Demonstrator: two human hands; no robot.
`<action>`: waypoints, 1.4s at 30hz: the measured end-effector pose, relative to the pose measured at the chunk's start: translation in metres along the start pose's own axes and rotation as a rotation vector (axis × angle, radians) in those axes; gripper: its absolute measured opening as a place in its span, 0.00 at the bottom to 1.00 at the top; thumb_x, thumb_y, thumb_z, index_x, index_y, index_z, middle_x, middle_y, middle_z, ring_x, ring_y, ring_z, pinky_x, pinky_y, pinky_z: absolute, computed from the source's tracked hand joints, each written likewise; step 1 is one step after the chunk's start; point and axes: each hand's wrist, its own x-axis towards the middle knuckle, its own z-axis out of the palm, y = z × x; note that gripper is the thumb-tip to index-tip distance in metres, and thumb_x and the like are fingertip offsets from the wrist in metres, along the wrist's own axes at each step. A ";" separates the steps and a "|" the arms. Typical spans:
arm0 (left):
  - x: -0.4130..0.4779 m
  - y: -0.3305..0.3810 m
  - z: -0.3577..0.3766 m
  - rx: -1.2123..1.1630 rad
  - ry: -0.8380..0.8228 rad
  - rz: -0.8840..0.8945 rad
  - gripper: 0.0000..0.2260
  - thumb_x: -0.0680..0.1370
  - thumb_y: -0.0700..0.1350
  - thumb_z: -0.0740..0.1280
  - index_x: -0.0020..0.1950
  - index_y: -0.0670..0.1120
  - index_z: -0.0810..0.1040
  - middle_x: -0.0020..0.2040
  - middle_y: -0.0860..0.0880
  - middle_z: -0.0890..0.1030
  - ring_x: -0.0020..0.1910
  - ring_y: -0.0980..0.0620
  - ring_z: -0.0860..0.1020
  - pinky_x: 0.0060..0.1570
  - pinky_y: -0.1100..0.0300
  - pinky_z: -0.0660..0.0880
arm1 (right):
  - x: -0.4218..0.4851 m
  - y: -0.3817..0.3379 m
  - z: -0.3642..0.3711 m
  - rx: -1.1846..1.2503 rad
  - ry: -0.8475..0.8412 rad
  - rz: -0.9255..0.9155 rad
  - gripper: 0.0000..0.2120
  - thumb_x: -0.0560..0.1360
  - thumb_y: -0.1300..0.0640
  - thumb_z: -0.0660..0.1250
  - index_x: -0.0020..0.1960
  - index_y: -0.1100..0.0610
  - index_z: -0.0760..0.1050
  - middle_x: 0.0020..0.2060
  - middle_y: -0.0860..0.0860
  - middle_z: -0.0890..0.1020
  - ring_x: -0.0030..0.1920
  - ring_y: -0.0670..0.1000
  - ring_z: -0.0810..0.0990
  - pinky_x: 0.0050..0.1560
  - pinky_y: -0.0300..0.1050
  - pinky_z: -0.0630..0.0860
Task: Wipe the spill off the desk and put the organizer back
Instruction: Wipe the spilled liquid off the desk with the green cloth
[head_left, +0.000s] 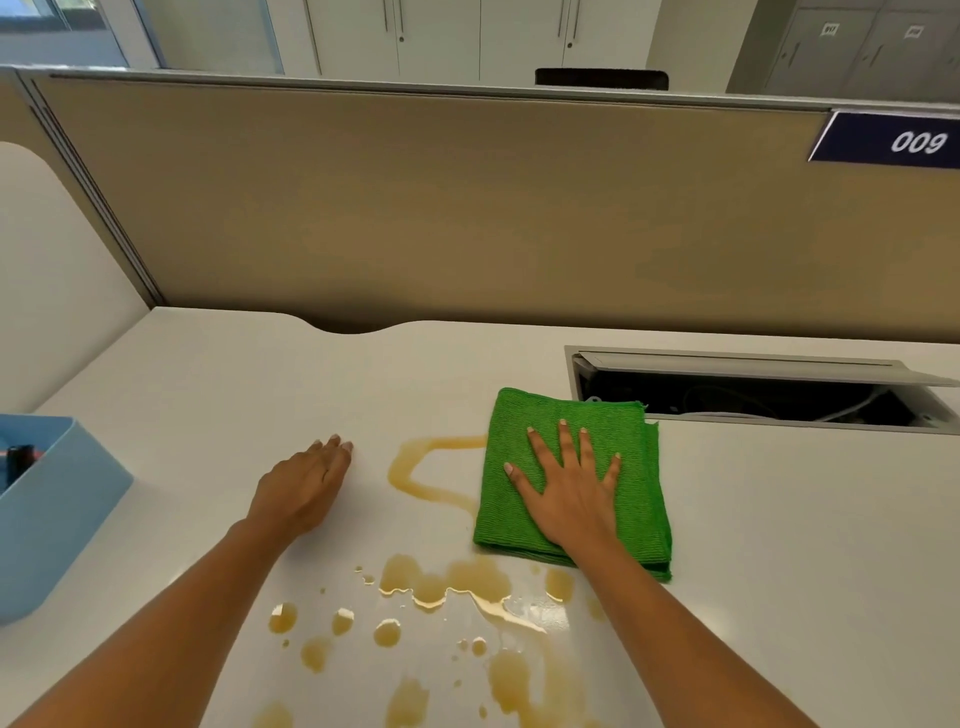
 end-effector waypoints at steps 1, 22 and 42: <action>0.000 0.000 0.000 -0.001 -0.003 0.008 0.21 0.80 0.52 0.46 0.71 0.48 0.63 0.74 0.50 0.63 0.74 0.49 0.60 0.69 0.51 0.60 | 0.001 -0.003 0.000 0.001 -0.001 -0.001 0.33 0.73 0.30 0.40 0.75 0.42 0.44 0.77 0.52 0.45 0.76 0.56 0.40 0.70 0.67 0.36; 0.005 -0.015 0.002 0.005 -0.006 0.100 0.20 0.81 0.50 0.44 0.71 0.53 0.63 0.75 0.53 0.60 0.75 0.53 0.57 0.70 0.52 0.59 | 0.018 -0.094 0.021 0.058 -0.065 -0.217 0.37 0.69 0.25 0.40 0.74 0.39 0.47 0.77 0.50 0.46 0.76 0.55 0.39 0.69 0.66 0.32; -0.008 -0.086 -0.004 -0.209 0.043 0.130 0.20 0.81 0.50 0.46 0.72 0.51 0.62 0.76 0.51 0.59 0.76 0.54 0.51 0.75 0.52 0.43 | 0.024 -0.086 -0.008 0.040 -0.206 -0.599 0.24 0.77 0.38 0.52 0.72 0.39 0.57 0.77 0.46 0.50 0.76 0.49 0.46 0.72 0.62 0.44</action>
